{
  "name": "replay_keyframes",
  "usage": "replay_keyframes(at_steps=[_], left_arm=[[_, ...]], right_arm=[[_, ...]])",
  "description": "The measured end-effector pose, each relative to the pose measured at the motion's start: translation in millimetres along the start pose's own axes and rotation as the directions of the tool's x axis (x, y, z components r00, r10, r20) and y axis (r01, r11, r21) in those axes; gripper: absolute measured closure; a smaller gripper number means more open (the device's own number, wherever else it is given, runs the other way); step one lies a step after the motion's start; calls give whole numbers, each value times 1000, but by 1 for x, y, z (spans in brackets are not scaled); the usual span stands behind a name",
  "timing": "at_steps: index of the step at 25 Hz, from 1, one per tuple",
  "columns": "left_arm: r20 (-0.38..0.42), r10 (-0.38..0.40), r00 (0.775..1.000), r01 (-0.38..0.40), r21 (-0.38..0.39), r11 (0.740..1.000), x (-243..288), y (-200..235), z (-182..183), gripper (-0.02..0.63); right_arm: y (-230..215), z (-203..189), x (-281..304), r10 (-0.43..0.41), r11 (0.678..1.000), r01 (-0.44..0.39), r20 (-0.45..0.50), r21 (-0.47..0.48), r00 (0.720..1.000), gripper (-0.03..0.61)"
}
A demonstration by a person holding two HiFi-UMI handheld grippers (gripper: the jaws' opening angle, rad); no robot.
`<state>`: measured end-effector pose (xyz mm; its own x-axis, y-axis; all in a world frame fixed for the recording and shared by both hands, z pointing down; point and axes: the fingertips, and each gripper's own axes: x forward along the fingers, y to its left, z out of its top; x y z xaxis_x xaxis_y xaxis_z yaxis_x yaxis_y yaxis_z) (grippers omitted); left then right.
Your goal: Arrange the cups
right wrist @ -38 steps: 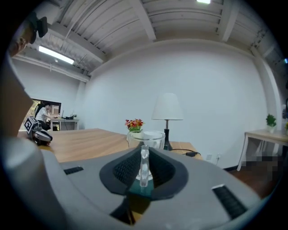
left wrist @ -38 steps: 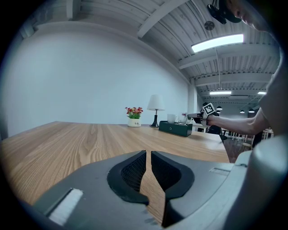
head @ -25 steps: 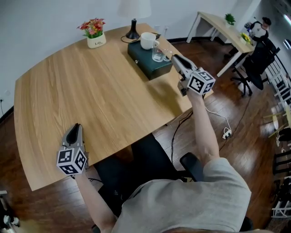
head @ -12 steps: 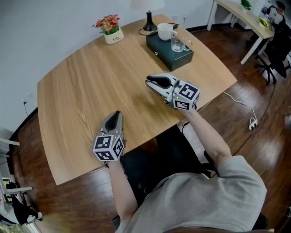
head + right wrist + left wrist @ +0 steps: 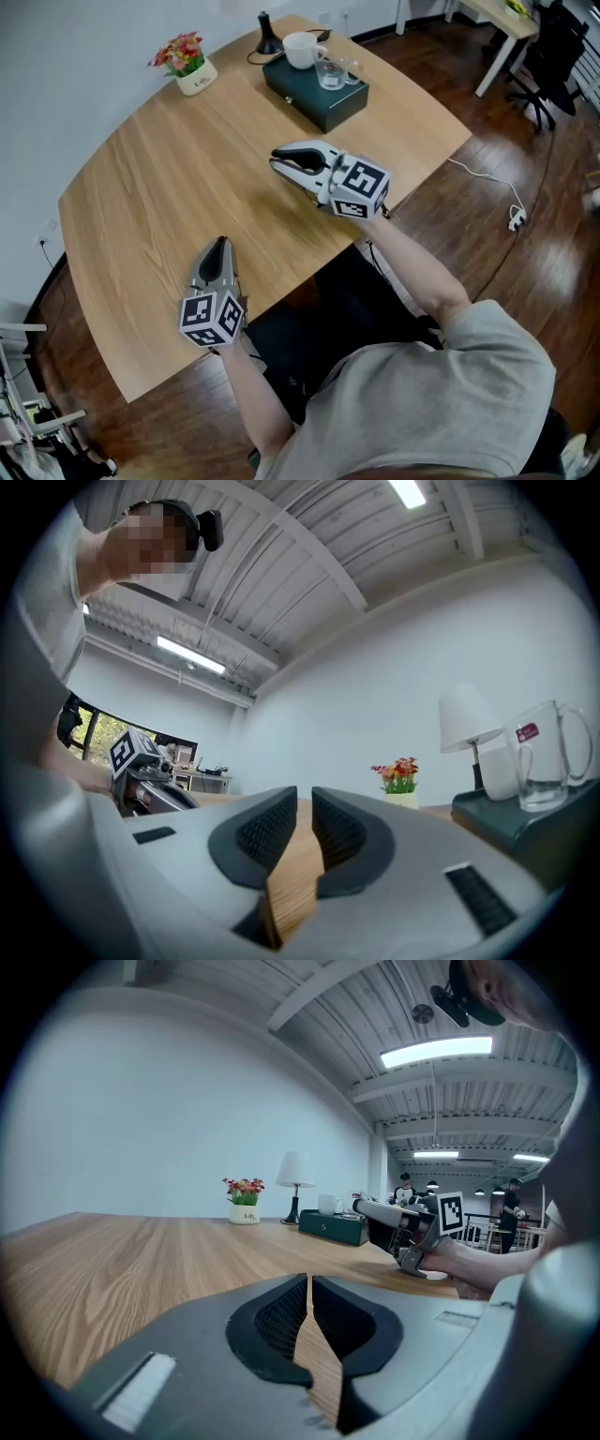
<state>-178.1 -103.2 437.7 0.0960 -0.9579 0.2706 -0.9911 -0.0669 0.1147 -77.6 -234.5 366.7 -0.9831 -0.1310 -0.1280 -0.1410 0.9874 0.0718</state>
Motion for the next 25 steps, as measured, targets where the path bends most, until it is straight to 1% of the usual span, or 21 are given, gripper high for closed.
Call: replay_keyframes(at_steps=[6, 13, 19, 25], left_arm=[[2, -2, 1000, 2, 0, 1000, 0, 0, 1, 584], [0, -1, 1000, 1, -1, 1000, 0, 1, 1, 584], [-1, -1, 1000, 1, -1, 1000, 1, 2, 0, 584], [0, 8, 1000, -8, -4, 1000, 0, 2, 1, 584]], right_arm=[[7, 9, -13, -8, 1000, 8, 42, 3, 999, 528], [4, 19, -25, -30, 1000, 29, 70, 7, 997, 528], [2, 23, -29, -34, 999, 35, 81, -13, 996, 529], [-3, 26, -35, -45, 999, 46, 92, -6, 995, 529]])
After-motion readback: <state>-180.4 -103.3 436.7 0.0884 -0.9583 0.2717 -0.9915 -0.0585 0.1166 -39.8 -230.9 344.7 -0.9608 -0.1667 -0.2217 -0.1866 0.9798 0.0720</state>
